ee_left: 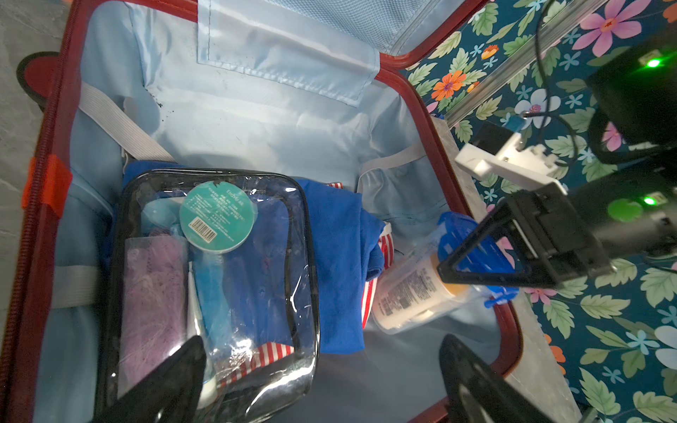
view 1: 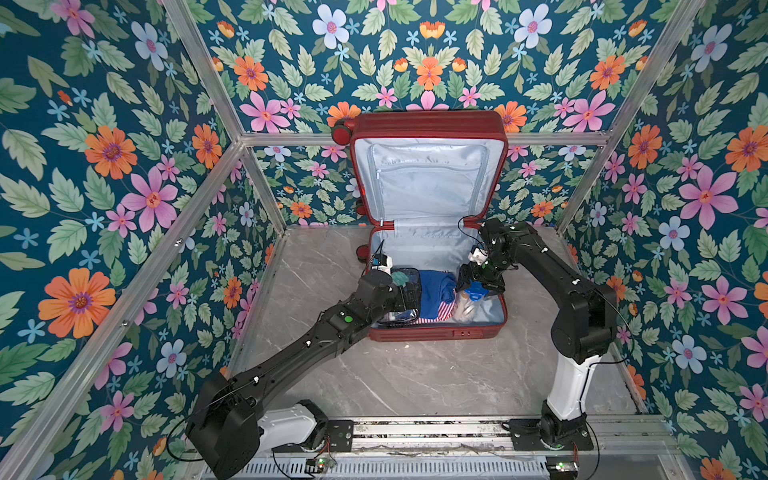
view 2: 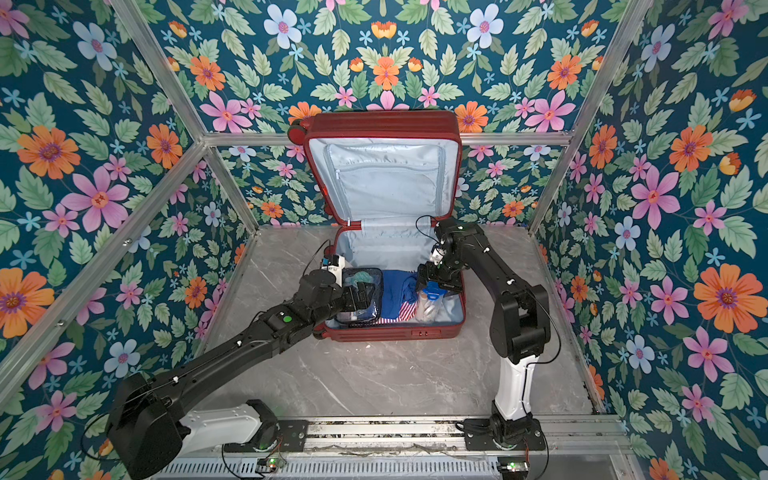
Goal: Pack the luggage
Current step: 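Carry the container into the suitcase beside the blue cloth with the right gripper, then open the right gripper and raise both arms toward the suitcase lid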
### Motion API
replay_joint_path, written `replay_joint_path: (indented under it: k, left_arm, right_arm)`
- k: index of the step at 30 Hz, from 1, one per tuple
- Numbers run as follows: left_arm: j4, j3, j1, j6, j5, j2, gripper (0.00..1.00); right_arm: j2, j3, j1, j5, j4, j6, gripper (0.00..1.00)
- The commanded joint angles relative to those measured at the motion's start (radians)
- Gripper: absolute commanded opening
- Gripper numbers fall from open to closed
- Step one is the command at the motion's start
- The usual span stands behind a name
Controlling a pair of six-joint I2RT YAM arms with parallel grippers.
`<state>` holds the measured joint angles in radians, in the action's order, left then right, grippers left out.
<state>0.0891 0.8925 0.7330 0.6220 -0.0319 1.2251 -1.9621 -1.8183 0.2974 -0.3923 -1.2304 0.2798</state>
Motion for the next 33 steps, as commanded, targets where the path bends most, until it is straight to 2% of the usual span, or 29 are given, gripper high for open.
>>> replay_joint_path:
  k: [1,5,8,16,20,24,28,33]
  left_arm:
    - [-0.008,0.000,0.000,0.001,-0.017,-0.010,1.00]
    - [-0.005,-0.003,-0.001,0.005,-0.023,-0.010,1.00]
    - [-0.005,0.000,-0.001,0.010,-0.022,-0.007,1.00]
    - [0.003,0.013,-0.006,0.011,-0.024,-0.004,1.00]
    - [0.001,0.021,-0.041,0.013,0.005,-0.008,1.00]
    - [0.007,0.070,-0.115,-0.011,0.043,-0.021,1.00]
    - [0.032,0.188,-0.198,-0.064,0.070,-0.023,1.00]
    - [0.028,0.377,-0.275,-0.136,0.127,0.021,1.00]
  right_arm:
    - [-0.050,-0.068,-0.002,0.001,0.046,0.001,0.79]
    - [-0.112,-0.148,-0.003,0.030,0.071,0.020,0.93]
    - [-0.148,-0.198,-0.004,0.067,0.077,0.033,0.98]
    - [-0.125,-0.231,-0.015,0.167,0.121,0.065,0.99]
    - [-0.035,-0.175,-0.016,0.194,0.171,0.067,0.99]
    - [0.095,-0.099,-0.015,0.201,0.237,0.062,0.98]
    - [0.228,-0.056,-0.016,0.199,0.310,0.050,0.97]
    - [0.356,-0.080,-0.030,0.175,0.407,0.054,0.98]
